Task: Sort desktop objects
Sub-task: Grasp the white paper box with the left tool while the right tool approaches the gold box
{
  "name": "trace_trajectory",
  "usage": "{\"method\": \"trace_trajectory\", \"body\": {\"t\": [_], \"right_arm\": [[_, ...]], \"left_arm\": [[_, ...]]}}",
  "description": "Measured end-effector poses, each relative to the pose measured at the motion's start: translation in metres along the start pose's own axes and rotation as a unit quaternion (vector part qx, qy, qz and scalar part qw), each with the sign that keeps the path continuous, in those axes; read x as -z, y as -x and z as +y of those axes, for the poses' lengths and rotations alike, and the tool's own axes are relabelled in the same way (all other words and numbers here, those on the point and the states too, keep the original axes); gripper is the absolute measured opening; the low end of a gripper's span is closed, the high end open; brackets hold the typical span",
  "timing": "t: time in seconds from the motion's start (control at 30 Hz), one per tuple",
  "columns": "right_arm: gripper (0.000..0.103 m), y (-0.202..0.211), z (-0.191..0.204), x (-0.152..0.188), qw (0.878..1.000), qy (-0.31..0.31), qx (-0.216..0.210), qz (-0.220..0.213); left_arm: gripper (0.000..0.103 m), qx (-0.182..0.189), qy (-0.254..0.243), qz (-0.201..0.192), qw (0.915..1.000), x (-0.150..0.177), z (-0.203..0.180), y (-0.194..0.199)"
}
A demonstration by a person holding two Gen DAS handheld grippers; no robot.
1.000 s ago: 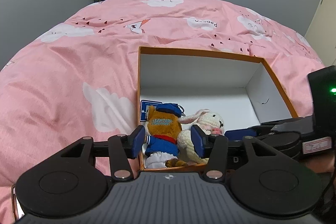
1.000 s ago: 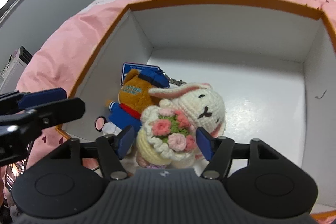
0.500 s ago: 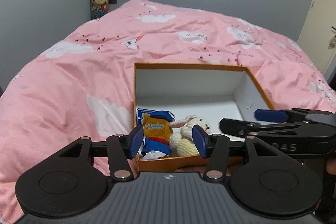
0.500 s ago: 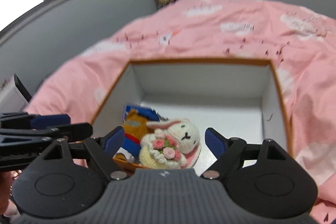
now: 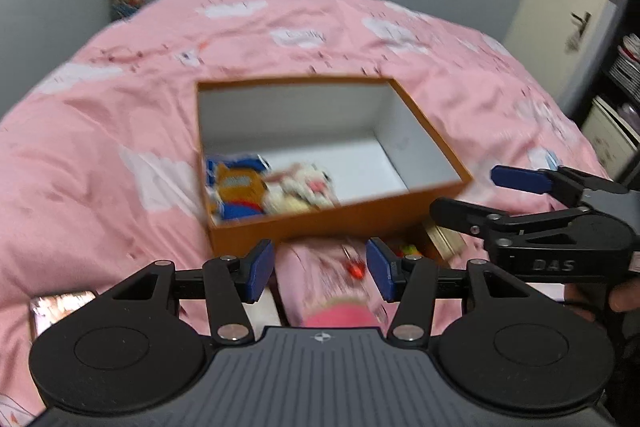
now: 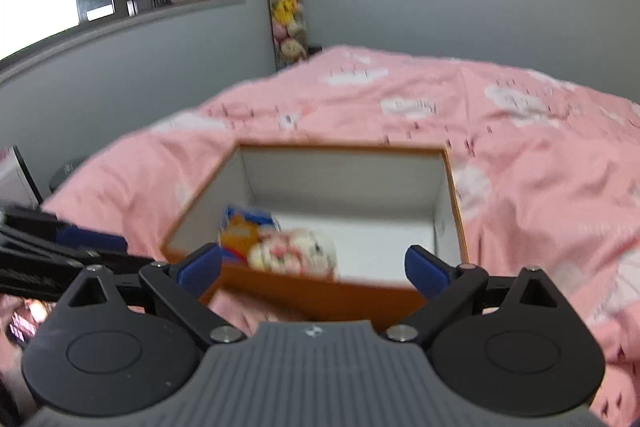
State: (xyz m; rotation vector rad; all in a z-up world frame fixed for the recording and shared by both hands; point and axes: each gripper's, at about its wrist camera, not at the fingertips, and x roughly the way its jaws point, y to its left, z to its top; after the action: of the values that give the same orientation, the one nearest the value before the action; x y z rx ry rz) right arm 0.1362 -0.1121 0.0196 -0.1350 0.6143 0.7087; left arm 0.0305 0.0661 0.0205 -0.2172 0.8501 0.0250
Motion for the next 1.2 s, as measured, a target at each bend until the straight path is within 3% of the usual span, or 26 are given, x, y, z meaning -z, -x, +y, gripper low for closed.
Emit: {"method": "trace_trajectory", "body": {"t": [0.17, 0.4, 0.8, 0.93, 1.2], "right_arm": [[0.076, 0.001, -0.008, 0.029, 0.998, -0.021, -0.001, 0.057], [0.072, -0.006, -0.005, 0.062, 0.991, -0.036, -0.039, 0.121], [0.075, -0.012, -0.003, 0.063, 0.991, -0.036, -0.036, 0.126], [0.076, -0.012, -0.004, 0.063, 0.991, -0.038, -0.034, 0.127], [0.076, -0.012, -0.003, 0.064, 0.991, -0.038, -0.032, 0.128]], "left_arm": [[0.056, -0.008, -0.024, 0.032, 0.9992, 0.015, -0.005, -0.011], [0.056, -0.065, -0.043, 0.073, 0.9943, 0.025, -0.003, -0.017], [0.059, -0.107, -0.056, 0.139, 0.9828, 0.039, 0.007, -0.047], [0.046, -0.112, -0.048, 0.144, 0.9821, 0.042, 0.011, -0.053], [0.041, -0.125, -0.054, 0.134, 0.9816, 0.047, 0.011, -0.06]]}}
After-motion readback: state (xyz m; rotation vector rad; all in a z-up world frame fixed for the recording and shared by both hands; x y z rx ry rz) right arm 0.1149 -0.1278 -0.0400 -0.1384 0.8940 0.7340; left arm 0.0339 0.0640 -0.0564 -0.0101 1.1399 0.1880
